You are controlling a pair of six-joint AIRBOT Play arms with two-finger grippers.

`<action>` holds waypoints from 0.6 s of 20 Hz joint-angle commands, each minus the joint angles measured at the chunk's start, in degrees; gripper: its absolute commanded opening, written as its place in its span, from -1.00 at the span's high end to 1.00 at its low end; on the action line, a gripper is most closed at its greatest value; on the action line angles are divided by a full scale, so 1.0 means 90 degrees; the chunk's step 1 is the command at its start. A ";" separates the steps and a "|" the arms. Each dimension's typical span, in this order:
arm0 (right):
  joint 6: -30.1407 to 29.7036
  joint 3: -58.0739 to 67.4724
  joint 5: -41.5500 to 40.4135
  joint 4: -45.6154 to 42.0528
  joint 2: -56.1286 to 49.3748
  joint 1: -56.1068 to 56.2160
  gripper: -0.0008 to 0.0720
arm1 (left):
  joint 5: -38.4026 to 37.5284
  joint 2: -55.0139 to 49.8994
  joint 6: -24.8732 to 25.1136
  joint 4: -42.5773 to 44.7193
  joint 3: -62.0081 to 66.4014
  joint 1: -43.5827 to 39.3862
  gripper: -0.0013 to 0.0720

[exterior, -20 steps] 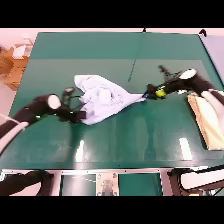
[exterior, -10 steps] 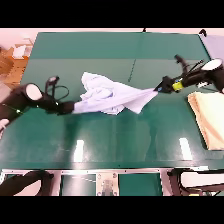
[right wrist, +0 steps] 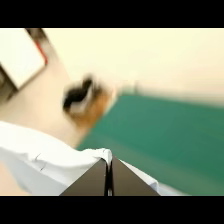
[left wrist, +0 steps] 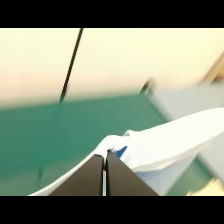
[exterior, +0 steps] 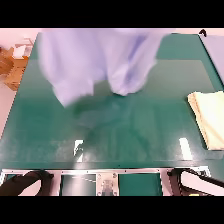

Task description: Fold the shirts.

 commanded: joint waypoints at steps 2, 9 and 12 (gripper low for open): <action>-0.0216 0.0585 -0.1532 0.0323 0.1158 -0.0486 0.94 | 0.0107 0.0340 0.0119 -0.0748 0.1617 0.0002 0.90; -0.0243 -0.0291 -0.1715 0.0308 0.1076 -0.0588 0.94 | 0.0034 0.0483 0.0046 -0.1030 0.0151 0.0002 0.90; -0.0243 -0.0588 -0.1508 0.0306 0.0340 -0.0325 0.94 | 0.0010 0.0136 0.0138 -0.0714 -0.0287 0.0002 0.90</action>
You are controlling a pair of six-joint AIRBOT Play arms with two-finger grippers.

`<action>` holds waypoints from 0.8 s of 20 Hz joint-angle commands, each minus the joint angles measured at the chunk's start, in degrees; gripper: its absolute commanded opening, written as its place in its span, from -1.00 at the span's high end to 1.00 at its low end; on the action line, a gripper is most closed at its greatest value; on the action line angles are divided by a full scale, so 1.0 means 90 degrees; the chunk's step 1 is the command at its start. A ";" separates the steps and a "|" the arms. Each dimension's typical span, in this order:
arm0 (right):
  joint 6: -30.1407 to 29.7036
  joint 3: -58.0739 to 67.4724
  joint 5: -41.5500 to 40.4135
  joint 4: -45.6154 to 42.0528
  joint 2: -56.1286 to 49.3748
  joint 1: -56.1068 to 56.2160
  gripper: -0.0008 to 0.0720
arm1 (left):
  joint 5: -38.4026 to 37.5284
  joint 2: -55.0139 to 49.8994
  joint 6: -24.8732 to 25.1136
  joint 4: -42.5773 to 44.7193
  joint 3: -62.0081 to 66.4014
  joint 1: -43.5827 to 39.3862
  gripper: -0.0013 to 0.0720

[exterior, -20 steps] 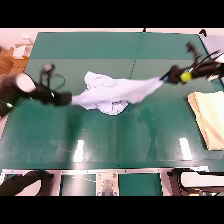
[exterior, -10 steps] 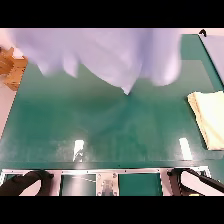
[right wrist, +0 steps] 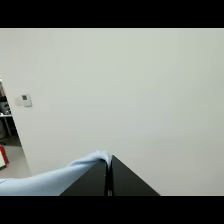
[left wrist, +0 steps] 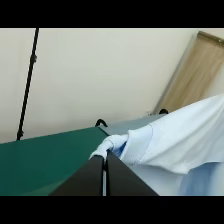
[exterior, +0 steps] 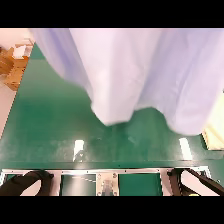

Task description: Fold the shirts.

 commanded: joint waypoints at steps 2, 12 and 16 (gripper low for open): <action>-0.0010 -0.0301 0.0260 -0.0087 -0.1178 0.0627 0.94 | -0.0134 -0.0714 0.0185 0.0211 -0.0675 0.0005 0.90; 0.0935 -0.0304 0.0806 -0.1581 -0.5552 0.2348 0.94 | 0.0228 -0.4762 0.0413 0.1384 -0.1877 0.0032 0.90; 0.1071 -0.0260 0.1700 -0.1581 -0.5627 0.1717 0.08 | -0.0080 -0.4864 0.0328 0.1367 -0.1715 0.0668 -0.57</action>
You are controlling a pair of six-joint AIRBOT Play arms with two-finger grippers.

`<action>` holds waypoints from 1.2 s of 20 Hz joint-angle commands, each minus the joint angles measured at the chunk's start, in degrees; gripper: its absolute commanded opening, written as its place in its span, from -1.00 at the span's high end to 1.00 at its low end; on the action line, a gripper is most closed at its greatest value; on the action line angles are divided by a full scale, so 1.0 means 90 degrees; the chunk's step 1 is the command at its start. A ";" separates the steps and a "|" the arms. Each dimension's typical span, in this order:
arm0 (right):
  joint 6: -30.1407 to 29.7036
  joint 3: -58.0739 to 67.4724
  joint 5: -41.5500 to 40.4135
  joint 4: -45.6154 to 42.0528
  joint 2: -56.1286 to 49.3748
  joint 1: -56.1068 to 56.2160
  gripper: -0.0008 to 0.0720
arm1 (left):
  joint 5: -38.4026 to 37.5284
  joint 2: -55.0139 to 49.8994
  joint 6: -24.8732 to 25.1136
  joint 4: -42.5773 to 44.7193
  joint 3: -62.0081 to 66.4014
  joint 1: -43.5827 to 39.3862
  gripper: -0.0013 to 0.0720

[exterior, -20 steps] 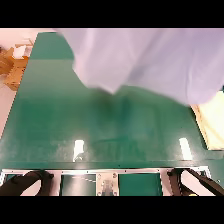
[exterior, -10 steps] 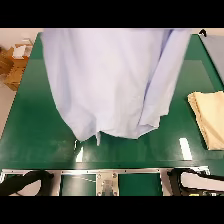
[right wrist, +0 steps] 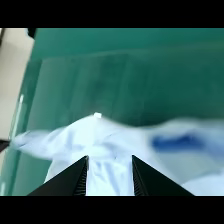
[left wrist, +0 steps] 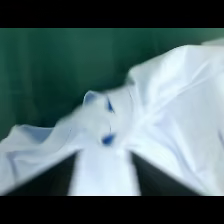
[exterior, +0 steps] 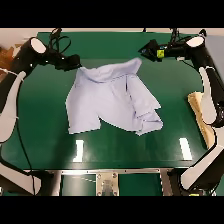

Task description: Fold the shirts.

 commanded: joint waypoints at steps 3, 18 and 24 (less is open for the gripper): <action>0.0204 0.0019 0.2217 -0.0129 0.0024 -0.1231 0.21 | -0.1865 -0.0277 0.0022 0.0087 0.0653 0.1358 -0.57; 0.0187 -0.8825 0.1236 -0.2033 0.6171 -0.3067 0.08 | -0.1071 -0.0325 0.1311 -0.0811 -0.2225 0.1389 -0.32; 0.0510 -1.0829 0.0641 -0.1732 0.6747 -0.2679 -0.39 | -0.1093 -0.0323 0.1309 -0.0605 -0.2225 0.1168 0.70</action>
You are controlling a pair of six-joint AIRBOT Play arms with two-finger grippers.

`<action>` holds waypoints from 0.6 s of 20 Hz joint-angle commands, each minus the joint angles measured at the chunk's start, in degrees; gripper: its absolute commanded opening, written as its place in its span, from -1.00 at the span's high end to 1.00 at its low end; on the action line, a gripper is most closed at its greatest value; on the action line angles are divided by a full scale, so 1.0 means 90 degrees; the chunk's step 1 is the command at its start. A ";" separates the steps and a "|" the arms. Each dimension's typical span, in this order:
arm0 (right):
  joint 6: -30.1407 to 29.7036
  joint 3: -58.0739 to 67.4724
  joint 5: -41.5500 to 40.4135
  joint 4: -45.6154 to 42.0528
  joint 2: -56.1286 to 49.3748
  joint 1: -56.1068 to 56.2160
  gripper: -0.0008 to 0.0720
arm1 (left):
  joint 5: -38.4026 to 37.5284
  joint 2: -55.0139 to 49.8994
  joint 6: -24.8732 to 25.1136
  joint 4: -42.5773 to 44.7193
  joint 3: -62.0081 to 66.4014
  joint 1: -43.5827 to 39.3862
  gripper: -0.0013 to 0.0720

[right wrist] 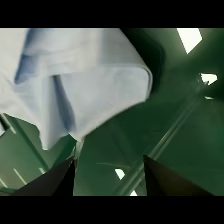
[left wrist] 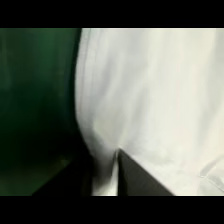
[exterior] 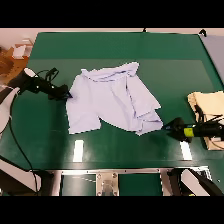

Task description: Fold the shirts.

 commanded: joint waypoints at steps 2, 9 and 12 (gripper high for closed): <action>0.0066 -0.1435 -0.1219 0.0760 0.0265 0.0685 -0.38 | -0.0046 0.0015 0.0039 0.0049 -0.0024 -0.0092 0.89; -0.0141 -0.1285 -0.3427 0.2115 -0.0333 0.2178 -0.31 | -0.0214 0.0041 0.0039 0.0049 -0.0017 -0.0092 0.90; -0.0452 -0.0899 -0.3504 0.2421 -0.0950 0.2426 0.41 | -0.0255 0.0046 0.0039 0.0046 -0.0017 -0.0092 0.90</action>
